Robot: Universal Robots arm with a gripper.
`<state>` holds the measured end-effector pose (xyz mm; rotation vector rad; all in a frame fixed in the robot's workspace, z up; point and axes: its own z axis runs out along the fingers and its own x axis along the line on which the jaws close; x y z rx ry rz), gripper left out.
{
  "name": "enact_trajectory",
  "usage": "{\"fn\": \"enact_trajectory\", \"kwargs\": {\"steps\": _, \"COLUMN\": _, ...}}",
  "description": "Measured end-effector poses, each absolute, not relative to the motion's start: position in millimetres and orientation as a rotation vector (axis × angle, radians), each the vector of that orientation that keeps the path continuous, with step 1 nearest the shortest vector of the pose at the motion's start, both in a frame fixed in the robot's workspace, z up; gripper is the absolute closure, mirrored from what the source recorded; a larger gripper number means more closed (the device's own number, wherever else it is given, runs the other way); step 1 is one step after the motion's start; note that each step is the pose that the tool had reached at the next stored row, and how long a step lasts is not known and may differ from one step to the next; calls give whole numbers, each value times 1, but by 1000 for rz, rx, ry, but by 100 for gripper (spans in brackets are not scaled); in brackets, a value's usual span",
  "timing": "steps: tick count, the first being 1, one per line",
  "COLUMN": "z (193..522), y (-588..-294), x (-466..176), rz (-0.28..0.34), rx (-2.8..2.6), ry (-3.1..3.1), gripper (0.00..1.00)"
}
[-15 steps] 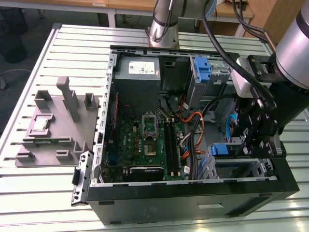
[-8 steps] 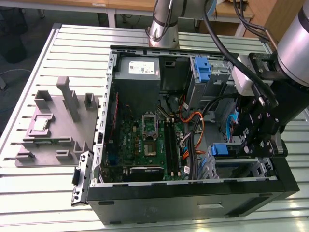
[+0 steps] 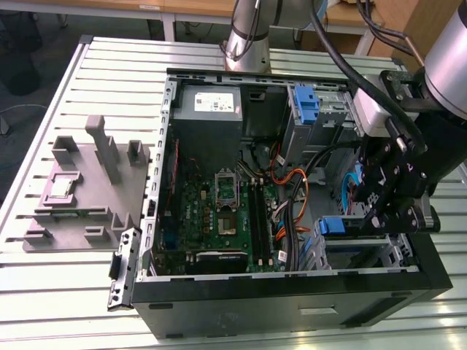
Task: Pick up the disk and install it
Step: 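Insert the disk into the insertion slot, then insert the first disk wire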
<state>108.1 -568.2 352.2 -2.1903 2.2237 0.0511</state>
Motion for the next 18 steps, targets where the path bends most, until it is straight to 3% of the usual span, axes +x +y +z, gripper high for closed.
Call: {"fn": "enact_trajectory", "kwargs": {"steps": 18, "z": 356, "y": -565, "x": 108, "rz": 51, "rx": -2190, "ry": 2224, "gripper": 58}}
